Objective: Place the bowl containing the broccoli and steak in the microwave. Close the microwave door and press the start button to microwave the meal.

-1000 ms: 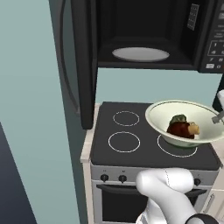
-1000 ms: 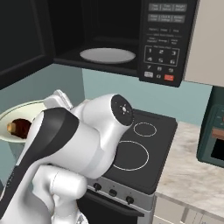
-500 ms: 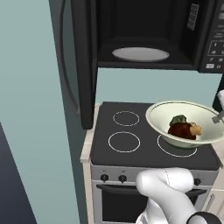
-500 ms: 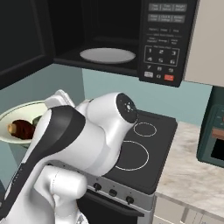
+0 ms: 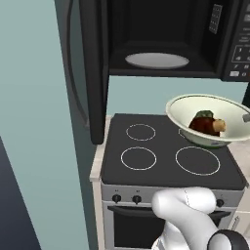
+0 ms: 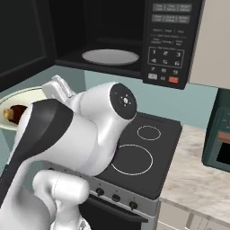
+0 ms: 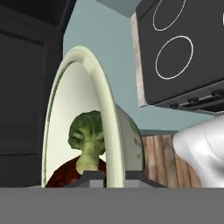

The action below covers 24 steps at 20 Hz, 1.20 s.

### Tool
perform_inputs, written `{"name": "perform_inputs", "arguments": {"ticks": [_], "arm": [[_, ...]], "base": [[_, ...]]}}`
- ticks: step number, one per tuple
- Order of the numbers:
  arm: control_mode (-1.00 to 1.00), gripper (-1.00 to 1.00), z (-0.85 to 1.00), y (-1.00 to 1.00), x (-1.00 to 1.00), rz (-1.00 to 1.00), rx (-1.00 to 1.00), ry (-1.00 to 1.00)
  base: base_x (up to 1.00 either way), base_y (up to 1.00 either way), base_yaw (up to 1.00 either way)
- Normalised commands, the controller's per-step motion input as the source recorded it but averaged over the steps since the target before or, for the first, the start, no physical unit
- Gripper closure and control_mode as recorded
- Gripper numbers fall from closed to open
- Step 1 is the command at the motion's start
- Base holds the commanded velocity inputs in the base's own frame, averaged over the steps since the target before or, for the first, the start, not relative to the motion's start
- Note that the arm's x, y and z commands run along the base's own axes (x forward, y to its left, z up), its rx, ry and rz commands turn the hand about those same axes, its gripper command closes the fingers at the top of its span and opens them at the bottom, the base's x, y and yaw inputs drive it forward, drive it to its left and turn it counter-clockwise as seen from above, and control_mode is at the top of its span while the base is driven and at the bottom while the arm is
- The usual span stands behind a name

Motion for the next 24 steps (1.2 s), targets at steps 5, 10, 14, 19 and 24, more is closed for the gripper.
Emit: {"name": "perform_inputs", "arguments": {"ticks": [5, 10, 14, 19, 24], "arm": [[-1.00, 1.00, 0.43, 0.01, 0.07, -0.38, -0.03, -0.06], [-1.00, 1.00, 0.26, -0.01, 0.17, -0.37, 0.00, -0.19], [-1.00, 1.00, 0.22, 0.00, 0.31, -0.25, 0.09, -0.23], [-1.00, 1.00, 0.15, 0.00, 0.39, -0.22, 0.15, -0.11], [-1.00, 1.00, 0.10, 0.00, 0.50, -0.15, 0.13, 0.00]], "base": [[0.00, 0.00, 0.00], [0.00, 0.00, 0.00], [0.00, 0.00, 0.00], [0.00, 0.00, 0.00], [0.00, 0.00, 0.00]]}}
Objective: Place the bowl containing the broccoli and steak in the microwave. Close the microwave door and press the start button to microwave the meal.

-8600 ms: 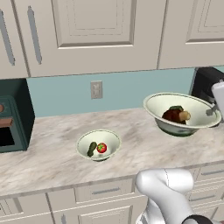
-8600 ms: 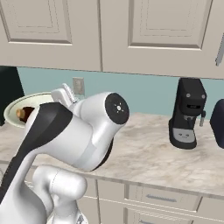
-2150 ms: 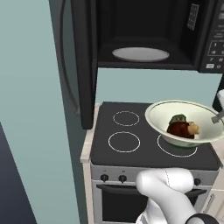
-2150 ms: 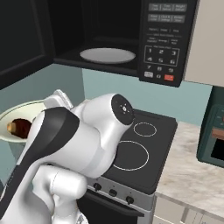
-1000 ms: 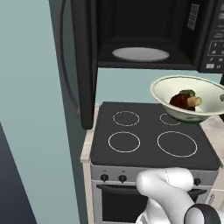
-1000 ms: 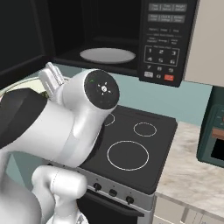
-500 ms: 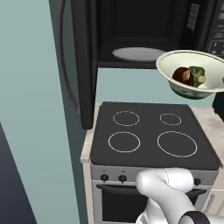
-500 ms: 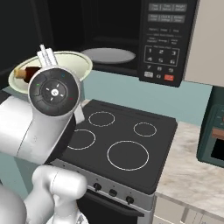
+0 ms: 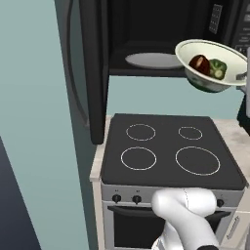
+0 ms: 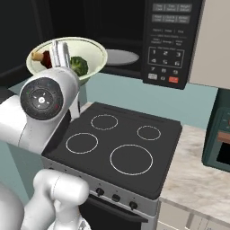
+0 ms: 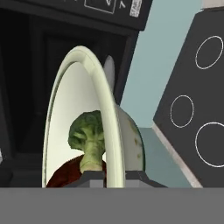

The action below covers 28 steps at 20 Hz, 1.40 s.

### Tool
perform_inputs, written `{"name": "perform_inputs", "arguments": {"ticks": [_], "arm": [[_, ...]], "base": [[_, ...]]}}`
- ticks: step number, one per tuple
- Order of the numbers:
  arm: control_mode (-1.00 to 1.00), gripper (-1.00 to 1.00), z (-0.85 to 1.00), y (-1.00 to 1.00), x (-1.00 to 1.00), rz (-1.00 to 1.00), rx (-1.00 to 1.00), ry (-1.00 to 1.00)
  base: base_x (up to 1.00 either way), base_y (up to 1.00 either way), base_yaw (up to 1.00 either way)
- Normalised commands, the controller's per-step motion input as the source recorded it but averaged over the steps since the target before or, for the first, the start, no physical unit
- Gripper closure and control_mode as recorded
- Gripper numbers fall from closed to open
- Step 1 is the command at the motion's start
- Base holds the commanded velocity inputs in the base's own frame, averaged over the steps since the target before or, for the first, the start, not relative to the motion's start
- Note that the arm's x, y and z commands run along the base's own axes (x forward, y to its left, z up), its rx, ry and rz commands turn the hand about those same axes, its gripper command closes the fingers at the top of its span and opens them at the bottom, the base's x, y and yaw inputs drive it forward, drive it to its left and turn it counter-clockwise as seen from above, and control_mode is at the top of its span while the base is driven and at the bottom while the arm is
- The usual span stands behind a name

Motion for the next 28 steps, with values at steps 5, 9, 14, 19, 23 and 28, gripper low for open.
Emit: {"name": "perform_inputs", "arguments": {"ticks": [5, 9, 14, 19, 23, 28], "arm": [[-1.00, 1.00, 0.12, 0.01, 0.50, -0.10, 0.04, 0.00], [-1.00, 1.00, 0.09, 0.00, 0.47, -0.04, 0.00, 0.02], [-1.00, 1.00, 0.14, 0.00, 0.52, -0.01, 0.00, 0.05], [-1.00, 1.00, 0.14, 0.00, 0.61, 0.00, 0.00, 0.07], [-1.00, 1.00, 0.02, 0.00, 0.70, 0.00, -0.02, 0.11], [-1.00, 1.00, 0.00, 0.00, 0.74, 0.00, -0.04, 0.13]], "base": [[0.00, 0.00, 0.00], [0.00, 0.00, 0.00], [0.00, 0.00, 0.00], [0.00, 0.00, 0.00], [0.00, 0.00, 0.00], [0.00, 0.00, 0.00]]}}
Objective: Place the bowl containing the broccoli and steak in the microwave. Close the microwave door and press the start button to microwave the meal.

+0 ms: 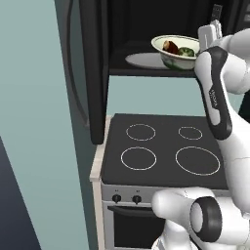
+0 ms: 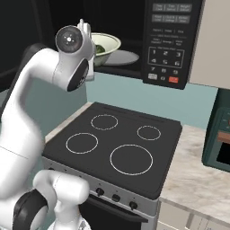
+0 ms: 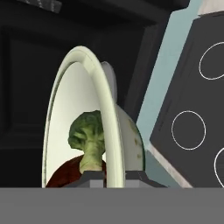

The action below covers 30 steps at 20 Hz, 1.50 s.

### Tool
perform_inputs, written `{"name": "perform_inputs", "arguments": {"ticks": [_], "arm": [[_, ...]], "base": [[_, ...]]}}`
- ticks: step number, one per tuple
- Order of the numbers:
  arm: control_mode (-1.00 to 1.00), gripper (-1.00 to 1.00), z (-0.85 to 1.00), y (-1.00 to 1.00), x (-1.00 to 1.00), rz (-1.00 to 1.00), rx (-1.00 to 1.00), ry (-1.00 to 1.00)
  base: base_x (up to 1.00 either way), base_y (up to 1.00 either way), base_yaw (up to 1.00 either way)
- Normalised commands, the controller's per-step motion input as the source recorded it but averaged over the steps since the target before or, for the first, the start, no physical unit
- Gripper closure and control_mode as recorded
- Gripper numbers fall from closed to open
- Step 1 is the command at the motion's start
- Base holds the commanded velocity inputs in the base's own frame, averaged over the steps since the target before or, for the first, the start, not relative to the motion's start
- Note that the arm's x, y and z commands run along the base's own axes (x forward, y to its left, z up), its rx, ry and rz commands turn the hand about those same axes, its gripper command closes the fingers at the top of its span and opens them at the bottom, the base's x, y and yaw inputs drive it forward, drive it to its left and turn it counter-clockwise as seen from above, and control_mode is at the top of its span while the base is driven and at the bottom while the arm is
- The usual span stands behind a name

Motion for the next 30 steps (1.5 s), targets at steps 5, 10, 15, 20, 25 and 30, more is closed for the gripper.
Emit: {"name": "perform_inputs", "arguments": {"ticks": [5, 10, 15, 20, 25, 30], "arm": [[-1.00, 1.00, 0.00, 0.00, 0.71, 0.00, -0.01, 0.08], [-1.00, 1.00, 0.00, 0.00, 0.70, 0.00, 0.00, 0.01], [-1.00, 1.00, -0.10, 0.00, 0.68, 0.00, 0.00, 0.00], [-1.00, 1.00, -0.21, -0.02, 0.61, 0.00, 0.00, 0.00], [-1.00, 1.00, -0.15, -0.15, 0.54, 0.00, 0.00, 0.04], [-1.00, 1.00, -0.07, -0.19, 0.52, 0.00, 0.00, 0.05]], "base": [[0.00, 0.00, 0.00], [0.00, 0.00, 0.00], [0.00, 0.00, 0.00], [0.00, 0.00, 0.00], [0.00, 0.00, 0.00], [0.00, 0.00, 0.00]]}}
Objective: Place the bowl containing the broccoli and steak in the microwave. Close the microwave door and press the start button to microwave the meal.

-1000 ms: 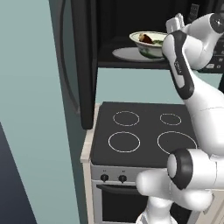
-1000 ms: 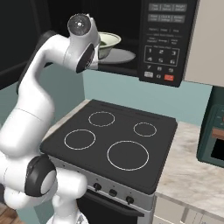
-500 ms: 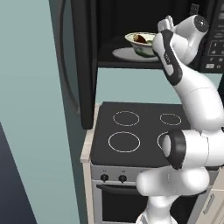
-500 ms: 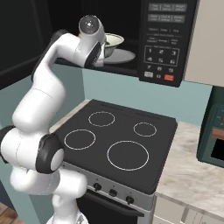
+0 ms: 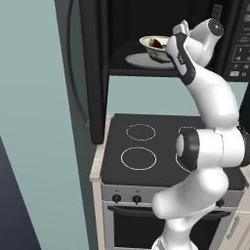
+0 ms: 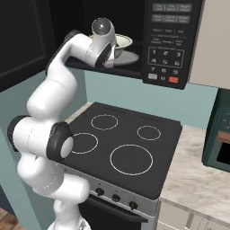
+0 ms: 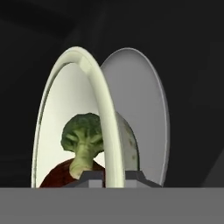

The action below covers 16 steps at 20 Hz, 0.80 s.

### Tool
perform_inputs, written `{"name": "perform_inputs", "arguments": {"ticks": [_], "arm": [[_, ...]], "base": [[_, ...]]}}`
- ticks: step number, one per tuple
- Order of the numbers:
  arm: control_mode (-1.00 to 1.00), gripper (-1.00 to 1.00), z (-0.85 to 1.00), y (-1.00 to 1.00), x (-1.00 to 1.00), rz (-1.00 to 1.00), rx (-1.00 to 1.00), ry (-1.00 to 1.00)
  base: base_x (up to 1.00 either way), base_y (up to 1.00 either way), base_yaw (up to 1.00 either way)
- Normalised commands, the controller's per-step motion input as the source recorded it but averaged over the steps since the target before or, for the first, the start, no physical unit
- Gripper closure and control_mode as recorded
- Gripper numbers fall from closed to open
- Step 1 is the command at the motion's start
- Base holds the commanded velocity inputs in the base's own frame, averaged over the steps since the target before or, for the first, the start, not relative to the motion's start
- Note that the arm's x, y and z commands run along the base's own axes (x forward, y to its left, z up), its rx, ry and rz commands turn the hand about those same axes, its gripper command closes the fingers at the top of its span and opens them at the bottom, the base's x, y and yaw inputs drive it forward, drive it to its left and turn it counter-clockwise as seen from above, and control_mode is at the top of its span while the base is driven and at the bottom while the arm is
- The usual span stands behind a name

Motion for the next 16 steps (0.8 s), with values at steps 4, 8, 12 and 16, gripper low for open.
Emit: {"name": "perform_inputs", "arguments": {"ticks": [4, 8, 12, 16], "arm": [[-1.00, 1.00, -0.04, -0.12, 0.47, 0.00, 0.00, 0.05], [-1.00, -1.00, 0.00, 0.00, 0.08, 0.00, 0.00, 0.02], [-1.00, -1.00, 0.00, 0.00, 0.00, 0.00, -0.01, 0.00], [-1.00, -1.00, 0.00, 0.00, -0.03, 0.00, -0.02, 0.00]], "base": [[0.00, 0.00, 0.00], [0.00, 0.00, 0.00], [0.00, 0.00, 0.00], [0.00, 0.00, 0.00]]}}
